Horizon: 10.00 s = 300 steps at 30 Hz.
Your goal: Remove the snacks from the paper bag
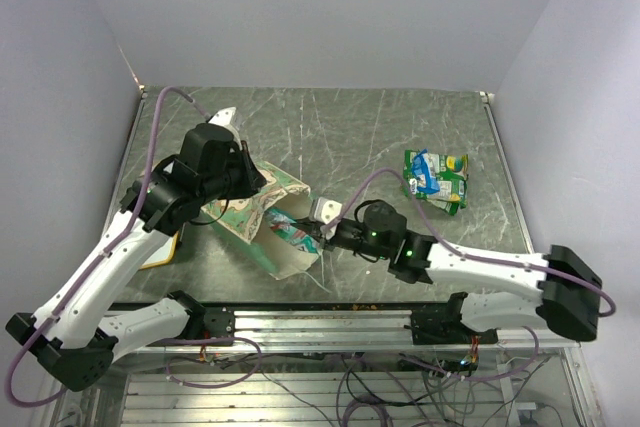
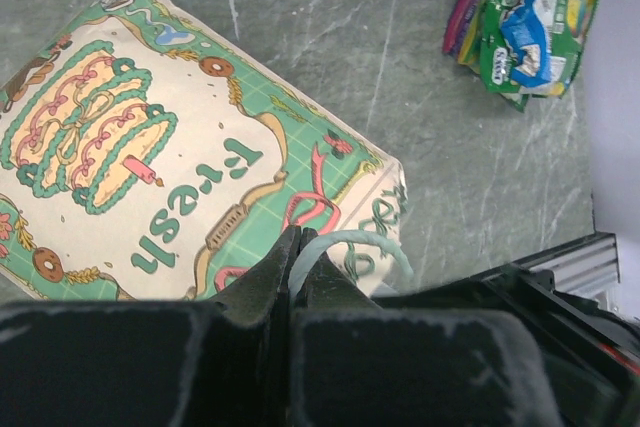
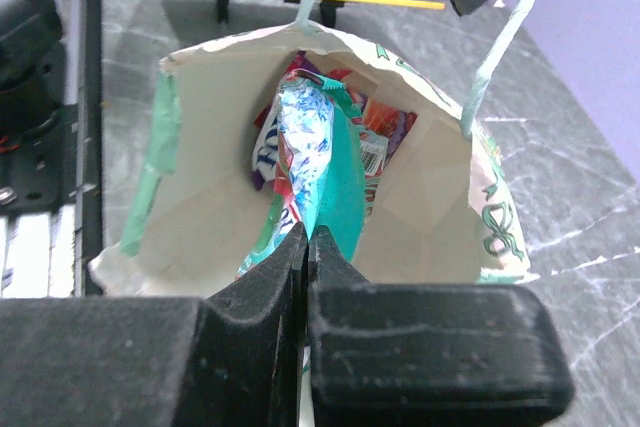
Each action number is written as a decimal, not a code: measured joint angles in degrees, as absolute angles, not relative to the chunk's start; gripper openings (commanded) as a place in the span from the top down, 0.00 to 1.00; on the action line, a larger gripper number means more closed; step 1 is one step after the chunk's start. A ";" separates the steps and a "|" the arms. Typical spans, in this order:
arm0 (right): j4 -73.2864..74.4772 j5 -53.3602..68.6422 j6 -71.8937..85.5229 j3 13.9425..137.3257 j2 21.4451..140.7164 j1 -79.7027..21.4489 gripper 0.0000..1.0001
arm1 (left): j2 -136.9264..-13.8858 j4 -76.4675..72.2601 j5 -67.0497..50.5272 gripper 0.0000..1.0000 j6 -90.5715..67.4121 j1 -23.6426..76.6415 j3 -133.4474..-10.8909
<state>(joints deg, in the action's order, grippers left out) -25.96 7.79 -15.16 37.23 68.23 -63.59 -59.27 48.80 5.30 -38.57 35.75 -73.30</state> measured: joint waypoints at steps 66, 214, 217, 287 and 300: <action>16.82 -17.21 19.44 53.15 66.43 -46.96 0.19 | -55.77 43.64 -2.55 0.93 -34.68 35.44 -65.63; -48.58 11.11 -55.33 64.95 125.73 -63.40 1.00 | -56.62 54.37 -8.91 0.93 -31.22 35.11 -71.42; -48.88 10.07 -54.37 61.78 123.26 -63.33 1.00 | -55.77 55.11 -7.16 0.93 -32.08 35.14 -71.42; -56.55 -1.28 -41.28 58.81 122.85 -61.34 0.00 | -52.42 56.93 -3.81 0.93 -36.80 34.85 -68.95; -51.07 1.83 -45.89 61.39 124.66 -60.29 0.60 | -52.40 57.19 -3.79 0.93 -36.38 34.87 -68.97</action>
